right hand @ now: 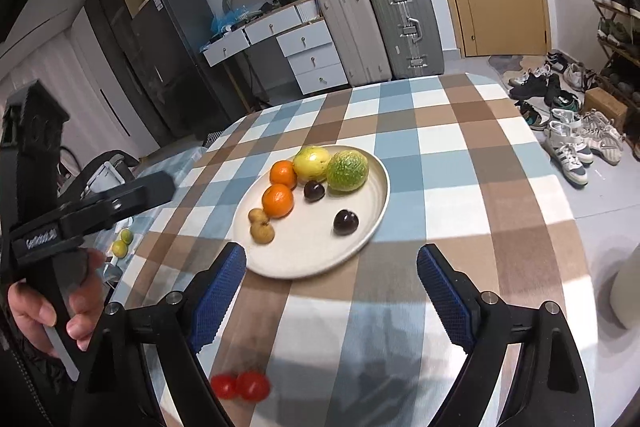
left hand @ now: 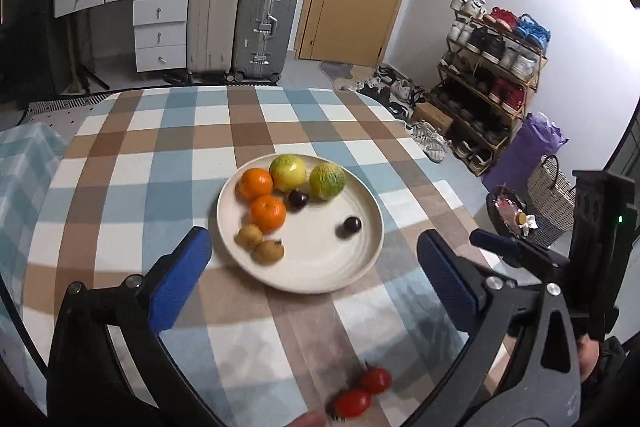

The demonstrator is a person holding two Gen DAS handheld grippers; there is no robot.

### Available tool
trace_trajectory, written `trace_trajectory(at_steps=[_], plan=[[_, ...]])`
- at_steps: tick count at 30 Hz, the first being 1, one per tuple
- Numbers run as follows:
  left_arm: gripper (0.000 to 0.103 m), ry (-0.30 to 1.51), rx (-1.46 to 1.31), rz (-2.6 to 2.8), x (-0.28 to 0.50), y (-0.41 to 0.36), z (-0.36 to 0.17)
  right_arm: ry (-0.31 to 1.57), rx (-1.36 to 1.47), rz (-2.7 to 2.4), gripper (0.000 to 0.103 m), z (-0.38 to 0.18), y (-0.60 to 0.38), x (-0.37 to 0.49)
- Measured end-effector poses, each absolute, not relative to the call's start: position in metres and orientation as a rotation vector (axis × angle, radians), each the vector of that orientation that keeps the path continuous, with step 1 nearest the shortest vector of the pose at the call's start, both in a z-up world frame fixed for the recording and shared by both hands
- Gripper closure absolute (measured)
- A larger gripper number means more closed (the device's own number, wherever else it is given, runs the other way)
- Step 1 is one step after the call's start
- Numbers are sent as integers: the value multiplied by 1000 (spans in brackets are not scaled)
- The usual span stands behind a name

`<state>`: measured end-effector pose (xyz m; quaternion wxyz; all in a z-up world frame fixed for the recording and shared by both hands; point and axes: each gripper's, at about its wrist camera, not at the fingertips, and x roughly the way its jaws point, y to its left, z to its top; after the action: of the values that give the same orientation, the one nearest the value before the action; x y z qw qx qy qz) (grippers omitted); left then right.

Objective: Organize fruits
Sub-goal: 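Withdraw both grippers from the plate toward the red tomatoes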

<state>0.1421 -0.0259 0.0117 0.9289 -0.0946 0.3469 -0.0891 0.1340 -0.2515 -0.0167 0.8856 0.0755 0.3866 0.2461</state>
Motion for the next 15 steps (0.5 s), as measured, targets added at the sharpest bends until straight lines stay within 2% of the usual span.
trace_trajectory(at_steps=[8, 15], plan=[[1, 632, -93, -104, 64, -30, 8, 760, 179, 521, 13, -5, -252, 90], [1, 667, -50, -104, 22, -39, -11, 757, 197, 553, 12, -4, -250, 55]])
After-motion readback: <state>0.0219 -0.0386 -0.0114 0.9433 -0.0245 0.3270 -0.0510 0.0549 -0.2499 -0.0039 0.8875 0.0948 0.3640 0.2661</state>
